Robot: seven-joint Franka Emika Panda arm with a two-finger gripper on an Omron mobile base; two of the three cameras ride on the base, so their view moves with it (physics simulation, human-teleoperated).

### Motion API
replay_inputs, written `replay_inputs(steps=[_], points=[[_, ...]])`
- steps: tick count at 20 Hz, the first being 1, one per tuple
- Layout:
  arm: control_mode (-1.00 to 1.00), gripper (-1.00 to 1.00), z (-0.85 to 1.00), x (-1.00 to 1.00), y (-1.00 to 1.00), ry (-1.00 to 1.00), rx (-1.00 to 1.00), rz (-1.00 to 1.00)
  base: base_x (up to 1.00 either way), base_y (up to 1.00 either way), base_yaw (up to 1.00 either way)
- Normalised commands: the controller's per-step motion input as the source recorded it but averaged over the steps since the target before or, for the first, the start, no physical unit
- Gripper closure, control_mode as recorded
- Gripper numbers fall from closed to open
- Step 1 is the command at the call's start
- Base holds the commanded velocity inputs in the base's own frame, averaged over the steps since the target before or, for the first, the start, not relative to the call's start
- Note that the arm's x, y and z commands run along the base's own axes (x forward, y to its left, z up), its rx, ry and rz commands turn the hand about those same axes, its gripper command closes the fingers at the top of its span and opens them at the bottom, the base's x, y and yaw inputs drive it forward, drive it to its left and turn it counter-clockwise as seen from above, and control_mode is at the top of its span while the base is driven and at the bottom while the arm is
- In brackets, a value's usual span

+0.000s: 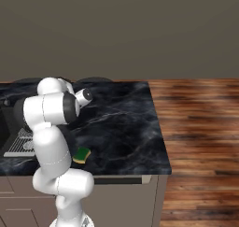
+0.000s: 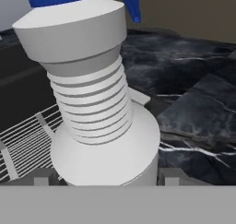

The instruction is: Open the cabinet. Pick the spray and place it next to the sink. Then close the cabinet.

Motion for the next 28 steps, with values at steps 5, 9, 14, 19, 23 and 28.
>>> replay_inputs(steps=[5, 9, 14, 19, 23, 28], points=[[-1.00, 1.00, 0.00, 0.00, 0.00, -0.07, 0.00, 0.01, 0.00, 0.00, 0.00], [-1.00, 1.00, 0.00, 0.00, 0.00, 0.00, 0.00, 0.00, 0.00, 0.00, 0.00], [-1.00, 1.00, -0.07, 0.00, 0.00, 0.01, 0.00, 0.00, 0.00, 0.00, 0.00], [-1.00, 1.00, -0.02, 0.00, 0.00, 0.01, 0.00, 0.00, 0.00, 0.00, 0.00], [-1.00, -1.00, 0.00, 0.00, 0.00, 0.00, 0.00, 0.00, 0.00, 0.00, 0.00], [-1.00, -1.00, 0.00, 0.00, 0.00, 0.00, 0.00, 0.00, 0.00, 0.00, 0.00]])
